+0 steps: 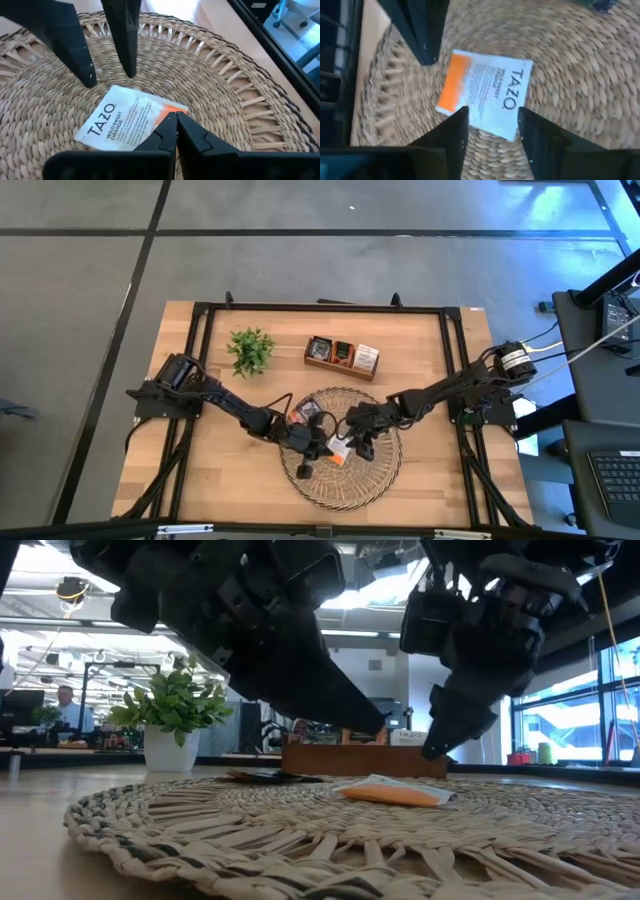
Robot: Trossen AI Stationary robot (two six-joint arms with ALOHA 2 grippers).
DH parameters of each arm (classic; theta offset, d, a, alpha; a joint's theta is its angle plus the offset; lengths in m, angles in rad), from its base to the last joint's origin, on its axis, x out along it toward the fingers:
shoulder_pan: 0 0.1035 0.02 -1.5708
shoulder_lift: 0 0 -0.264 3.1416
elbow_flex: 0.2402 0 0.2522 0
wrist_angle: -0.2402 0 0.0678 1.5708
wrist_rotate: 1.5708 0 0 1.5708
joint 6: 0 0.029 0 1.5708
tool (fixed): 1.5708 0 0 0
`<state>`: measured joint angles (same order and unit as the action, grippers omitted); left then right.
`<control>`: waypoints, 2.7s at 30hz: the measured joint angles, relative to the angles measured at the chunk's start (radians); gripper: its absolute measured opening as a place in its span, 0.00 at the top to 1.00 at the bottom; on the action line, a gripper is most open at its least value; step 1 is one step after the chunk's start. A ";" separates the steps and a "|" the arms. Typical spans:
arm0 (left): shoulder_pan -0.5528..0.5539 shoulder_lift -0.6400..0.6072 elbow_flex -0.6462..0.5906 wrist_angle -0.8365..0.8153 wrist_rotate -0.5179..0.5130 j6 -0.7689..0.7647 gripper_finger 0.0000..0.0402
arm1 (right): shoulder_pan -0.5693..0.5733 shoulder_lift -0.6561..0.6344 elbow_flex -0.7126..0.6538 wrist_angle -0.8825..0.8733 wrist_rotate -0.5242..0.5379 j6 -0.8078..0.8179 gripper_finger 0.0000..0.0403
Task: Pick & Place Tea
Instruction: Put the white and orange tea bag into the right section of the wooden organizer
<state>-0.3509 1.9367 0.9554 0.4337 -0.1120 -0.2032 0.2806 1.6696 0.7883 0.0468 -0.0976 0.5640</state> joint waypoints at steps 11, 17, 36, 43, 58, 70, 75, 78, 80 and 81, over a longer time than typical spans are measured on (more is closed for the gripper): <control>-0.009 0.051 0.002 0.012 0.011 -0.026 1.00 | 0.000 0.028 0.001 0.058 -0.001 0.100 0.49; -0.006 0.080 0.002 0.012 0.010 -0.064 1.00 | 0.000 0.061 0.001 0.069 -0.006 0.139 0.51; 0.000 0.106 0.004 0.017 -0.002 -0.124 1.00 | -0.037 0.070 0.000 0.092 -0.138 0.168 0.55; 0.001 0.108 0.004 0.020 0.000 -0.124 1.00 | -0.043 0.070 0.000 0.089 -0.141 0.166 0.71; 0.002 0.092 0.001 0.009 0.031 -0.105 0.99 | -0.069 0.070 0.000 0.084 -0.192 0.090 0.99; 0.007 -0.179 -0.002 -0.233 0.046 0.025 0.99 | -0.155 -0.131 0.001 -0.094 -0.161 -0.053 0.98; 0.008 -0.260 -0.001 -0.271 -0.059 0.090 0.98 | -0.257 -0.310 0.002 -0.289 -0.040 -0.194 0.99; 0.008 -0.289 0.000 -0.261 -0.138 0.148 0.99 | -0.339 -0.393 0.022 -0.401 0.026 -0.262 0.99; 0.008 -0.295 0.000 -0.260 -0.189 0.193 0.99 | -0.396 -0.418 0.069 -0.495 0.072 -0.309 0.99; 0.008 -0.296 0.000 -0.262 -0.212 0.214 0.99 | -0.420 -0.423 0.101 -0.543 0.093 -0.337 0.99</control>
<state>-0.3424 1.6408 0.9550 0.1715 -0.3242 0.0105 -0.1398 1.2461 0.8895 -0.4966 -0.0044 0.2268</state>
